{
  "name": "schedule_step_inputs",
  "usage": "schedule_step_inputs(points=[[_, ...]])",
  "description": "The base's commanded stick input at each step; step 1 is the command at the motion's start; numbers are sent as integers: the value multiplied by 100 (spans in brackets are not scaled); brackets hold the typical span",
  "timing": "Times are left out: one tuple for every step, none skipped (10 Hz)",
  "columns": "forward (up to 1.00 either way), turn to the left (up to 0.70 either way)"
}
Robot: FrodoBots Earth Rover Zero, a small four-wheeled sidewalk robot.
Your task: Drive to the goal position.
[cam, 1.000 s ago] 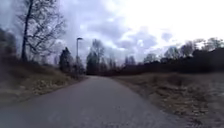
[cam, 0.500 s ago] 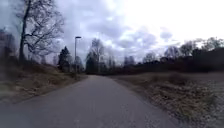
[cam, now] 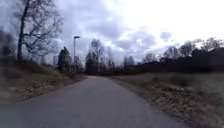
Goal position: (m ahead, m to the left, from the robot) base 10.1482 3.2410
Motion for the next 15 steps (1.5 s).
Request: schedule_step_inputs(points=[[50, 0], [50, 0], [50, 0], [50, 0], [50, 0], [50, 0], [50, 0], [50, 0], [50, 0], [50, 7], [50, 31], [50, 46], [50, 23], [50, 0], [50, 0]])
